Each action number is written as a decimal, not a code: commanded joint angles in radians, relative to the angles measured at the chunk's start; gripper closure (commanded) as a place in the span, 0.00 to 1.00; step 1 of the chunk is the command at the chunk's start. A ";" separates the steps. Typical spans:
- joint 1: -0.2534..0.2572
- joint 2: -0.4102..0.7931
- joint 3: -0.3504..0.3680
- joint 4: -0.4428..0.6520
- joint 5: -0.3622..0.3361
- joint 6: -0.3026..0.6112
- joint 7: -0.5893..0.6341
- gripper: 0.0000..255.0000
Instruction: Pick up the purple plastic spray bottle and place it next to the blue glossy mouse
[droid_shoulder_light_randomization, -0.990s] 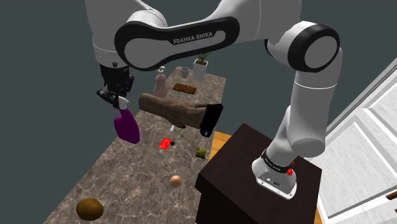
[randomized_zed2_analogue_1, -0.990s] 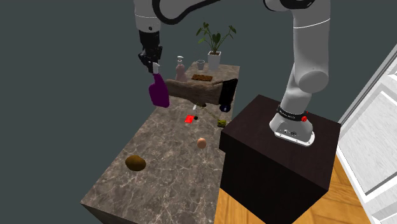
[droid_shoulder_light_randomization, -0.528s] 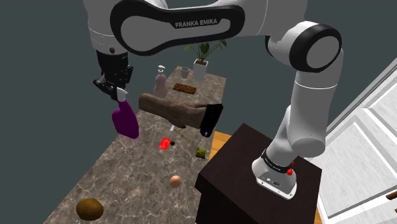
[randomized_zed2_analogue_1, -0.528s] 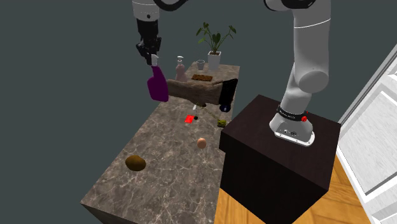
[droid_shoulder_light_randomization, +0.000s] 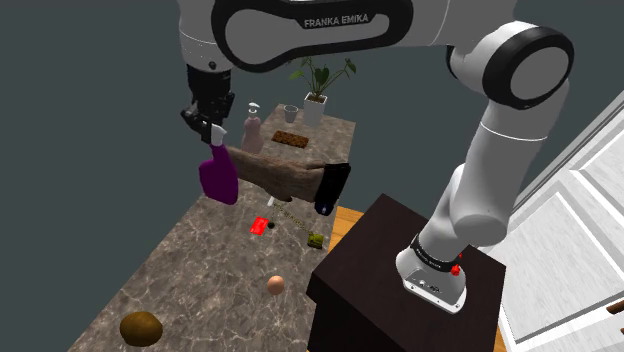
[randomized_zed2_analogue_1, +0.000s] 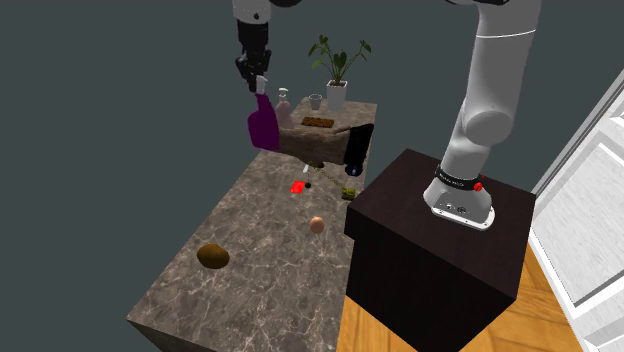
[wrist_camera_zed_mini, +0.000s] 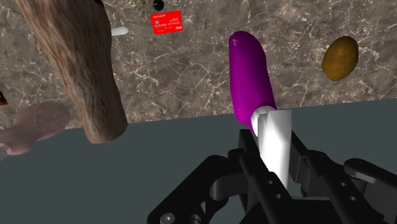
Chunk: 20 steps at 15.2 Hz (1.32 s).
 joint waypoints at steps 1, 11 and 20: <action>-0.040 -0.056 -0.017 -0.068 0.030 0.021 -0.058 1.00; -0.164 -0.270 -0.129 -0.318 0.132 0.083 -0.317 1.00; -0.251 -0.374 -0.260 -0.435 0.167 0.098 -0.548 1.00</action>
